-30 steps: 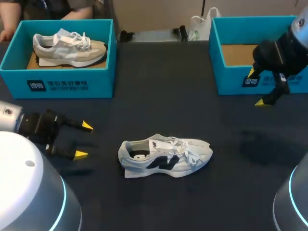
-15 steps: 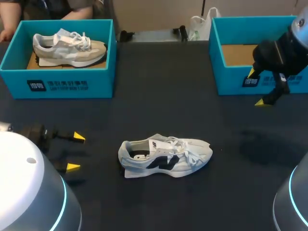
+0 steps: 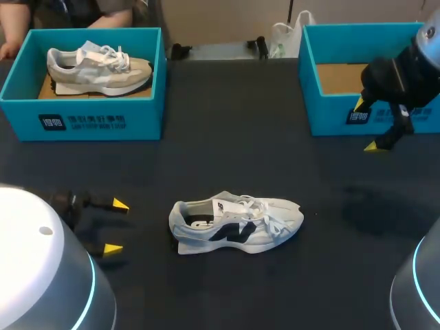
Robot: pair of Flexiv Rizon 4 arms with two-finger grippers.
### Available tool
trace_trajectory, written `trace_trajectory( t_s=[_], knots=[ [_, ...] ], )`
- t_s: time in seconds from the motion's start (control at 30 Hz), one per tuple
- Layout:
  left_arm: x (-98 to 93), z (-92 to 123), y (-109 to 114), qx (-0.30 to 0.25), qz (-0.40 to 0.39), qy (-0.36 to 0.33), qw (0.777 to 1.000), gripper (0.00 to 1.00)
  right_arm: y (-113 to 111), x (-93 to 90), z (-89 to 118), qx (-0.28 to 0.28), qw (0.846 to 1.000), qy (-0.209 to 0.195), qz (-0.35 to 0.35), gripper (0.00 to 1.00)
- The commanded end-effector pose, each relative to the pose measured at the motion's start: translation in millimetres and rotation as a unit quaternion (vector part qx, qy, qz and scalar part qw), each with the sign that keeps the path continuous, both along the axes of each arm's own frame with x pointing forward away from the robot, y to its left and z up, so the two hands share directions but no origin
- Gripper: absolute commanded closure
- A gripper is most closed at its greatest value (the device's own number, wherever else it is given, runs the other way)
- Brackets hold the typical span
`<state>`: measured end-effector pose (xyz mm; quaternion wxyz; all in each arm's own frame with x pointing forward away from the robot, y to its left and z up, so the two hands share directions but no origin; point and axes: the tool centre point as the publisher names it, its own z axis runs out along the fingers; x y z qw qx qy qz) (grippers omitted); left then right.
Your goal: Take the shoe out of the shoebox, open the shoe tongue, remove and reinsert the insole, then place the shoe into the shoebox
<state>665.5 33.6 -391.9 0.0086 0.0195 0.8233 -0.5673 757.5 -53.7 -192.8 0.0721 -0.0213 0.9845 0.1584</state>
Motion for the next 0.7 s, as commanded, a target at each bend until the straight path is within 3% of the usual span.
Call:
trace_trajectory(
  t_s=[0.03, 0.27, 0.7],
  knots=[
    [-0.9, 0.9, 0.2, 0.001, 0.001, 0.000, 1.000, 0.00, 0.3, 0.3, -0.9, -0.001, 1.000, 0.000, 0.000, 0.00],
    [-0.9, 0.9, 0.2, 0.001, 0.001, 0.000, 1.000, 0.00, 0.3, 0.3, -0.9, -0.001, 1.000, 0.000, 0.000, 0.00],
    [5.1, -1.7, -40.0, -0.020, -0.004, -0.021, 1.000, 0.00, 0.3, 0.3, -0.9, -0.001, 1.000, 0.000, 0.000, 0.00]
  ],
)
